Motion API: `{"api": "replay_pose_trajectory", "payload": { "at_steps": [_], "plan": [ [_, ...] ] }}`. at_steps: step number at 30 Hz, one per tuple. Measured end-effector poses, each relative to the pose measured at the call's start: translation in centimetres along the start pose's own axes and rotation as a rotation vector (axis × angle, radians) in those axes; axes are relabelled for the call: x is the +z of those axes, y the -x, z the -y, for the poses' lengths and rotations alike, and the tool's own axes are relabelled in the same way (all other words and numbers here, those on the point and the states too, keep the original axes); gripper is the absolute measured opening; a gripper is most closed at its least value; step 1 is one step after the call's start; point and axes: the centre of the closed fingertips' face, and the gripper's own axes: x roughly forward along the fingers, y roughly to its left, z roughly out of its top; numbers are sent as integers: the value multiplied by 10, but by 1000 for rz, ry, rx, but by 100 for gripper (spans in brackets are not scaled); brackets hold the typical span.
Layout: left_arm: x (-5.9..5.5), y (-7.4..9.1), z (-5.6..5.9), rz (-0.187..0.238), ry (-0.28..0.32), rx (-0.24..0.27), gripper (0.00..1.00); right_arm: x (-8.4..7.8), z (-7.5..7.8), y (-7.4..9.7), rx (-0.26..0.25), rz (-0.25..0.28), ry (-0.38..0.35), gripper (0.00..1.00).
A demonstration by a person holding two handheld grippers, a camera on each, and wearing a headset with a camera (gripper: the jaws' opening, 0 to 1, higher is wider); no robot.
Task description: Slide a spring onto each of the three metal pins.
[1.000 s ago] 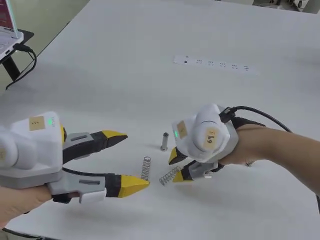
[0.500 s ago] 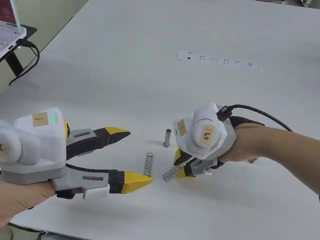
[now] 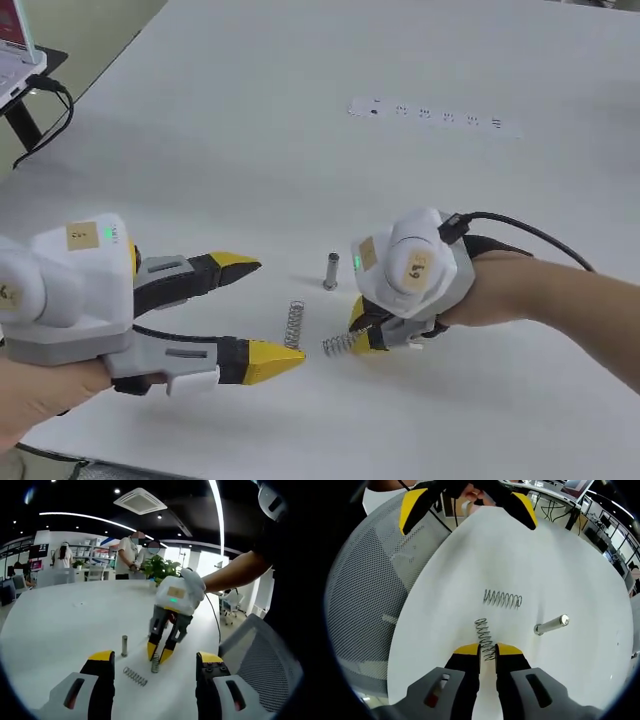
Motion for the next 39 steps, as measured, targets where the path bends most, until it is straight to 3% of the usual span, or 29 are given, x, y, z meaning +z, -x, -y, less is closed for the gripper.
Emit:
{"api": "replay_pose_trajectory", "payload": {
  "at_steps": [9,18,39],
  "plan": [
    [-1,-5,6,-17,-14,-19,61,1,1,11,-25,21,-62,9],
    [4,-8,9,-14,-23,-23,61,-4,0,33,-49,33,-71,8],
    [9,-23,15,-32,-47,-61,59,-34,-10,80,-110,48,-170,9]
  ]
}}
